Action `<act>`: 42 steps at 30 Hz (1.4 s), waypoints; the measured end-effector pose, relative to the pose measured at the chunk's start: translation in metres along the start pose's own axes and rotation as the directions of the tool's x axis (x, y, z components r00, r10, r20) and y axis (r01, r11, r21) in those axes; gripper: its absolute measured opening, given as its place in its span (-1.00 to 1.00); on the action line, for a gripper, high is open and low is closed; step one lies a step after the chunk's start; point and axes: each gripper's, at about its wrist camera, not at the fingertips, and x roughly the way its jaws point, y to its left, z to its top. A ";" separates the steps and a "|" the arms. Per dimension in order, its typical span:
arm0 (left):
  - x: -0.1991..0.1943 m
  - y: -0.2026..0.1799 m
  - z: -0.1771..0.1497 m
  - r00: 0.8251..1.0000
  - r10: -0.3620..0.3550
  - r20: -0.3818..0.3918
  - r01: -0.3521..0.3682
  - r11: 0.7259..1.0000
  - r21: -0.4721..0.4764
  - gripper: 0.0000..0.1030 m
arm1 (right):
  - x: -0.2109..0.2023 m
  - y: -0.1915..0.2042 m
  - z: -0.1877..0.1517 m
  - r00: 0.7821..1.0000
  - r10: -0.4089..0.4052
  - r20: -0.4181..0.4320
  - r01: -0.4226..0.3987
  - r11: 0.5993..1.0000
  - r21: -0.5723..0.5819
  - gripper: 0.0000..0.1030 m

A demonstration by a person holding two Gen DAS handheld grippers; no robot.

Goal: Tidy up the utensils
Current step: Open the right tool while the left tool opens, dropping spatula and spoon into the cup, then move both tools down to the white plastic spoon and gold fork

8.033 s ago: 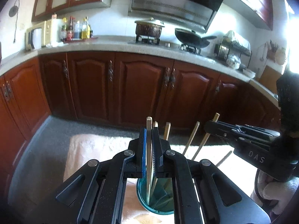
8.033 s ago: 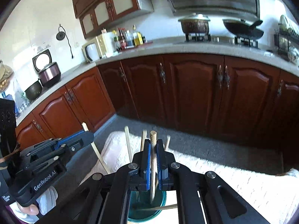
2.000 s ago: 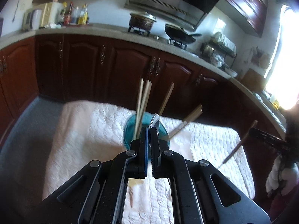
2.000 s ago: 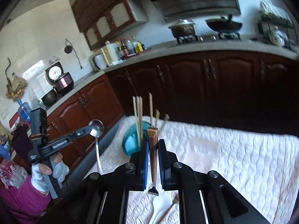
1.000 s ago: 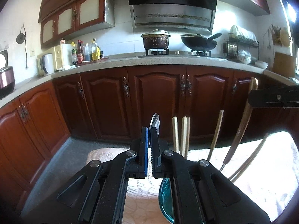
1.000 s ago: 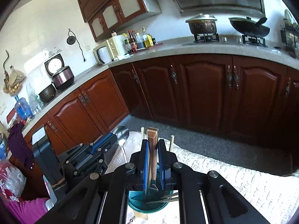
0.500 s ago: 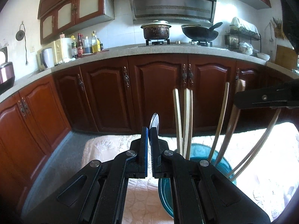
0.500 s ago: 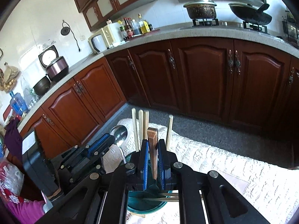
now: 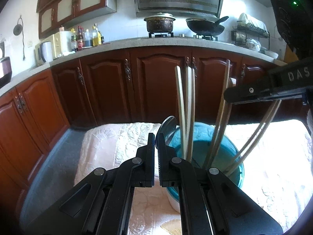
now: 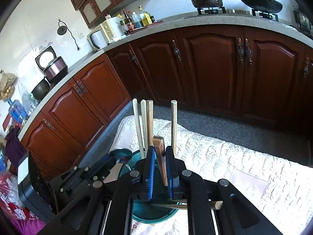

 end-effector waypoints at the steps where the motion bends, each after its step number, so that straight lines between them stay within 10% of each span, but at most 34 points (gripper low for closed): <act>1: 0.000 -0.001 0.000 1.000 -0.003 -0.005 0.003 1.000 0.001 -0.97 | -0.001 0.001 -0.001 1.000 0.001 -0.002 -0.001 1.000 0.001 -0.78; 11: -0.001 -0.005 -0.007 0.998 -0.041 -0.053 0.040 0.999 -0.025 -0.96 | -0.022 0.005 -0.011 0.999 0.026 0.019 -0.026 1.000 0.012 -0.54; 17: -0.008 -0.004 -0.008 0.996 -0.060 -0.062 0.057 0.997 -0.050 -0.31 | -0.044 0.012 -0.022 0.998 0.032 0.056 -0.032 0.999 0.004 -0.51; 26: -0.027 -0.009 -0.007 0.995 -0.071 -0.073 0.067 0.996 -0.061 -0.22 | -0.082 0.023 -0.037 0.990 0.065 0.122 -0.063 0.998 -0.016 -0.42; 42: -0.066 -0.028 -0.036 0.965 -0.219 -0.148 0.209 0.975 -0.077 0.02 | -0.095 -0.018 -0.154 0.998 -0.051 -0.040 0.054 0.995 0.078 -0.22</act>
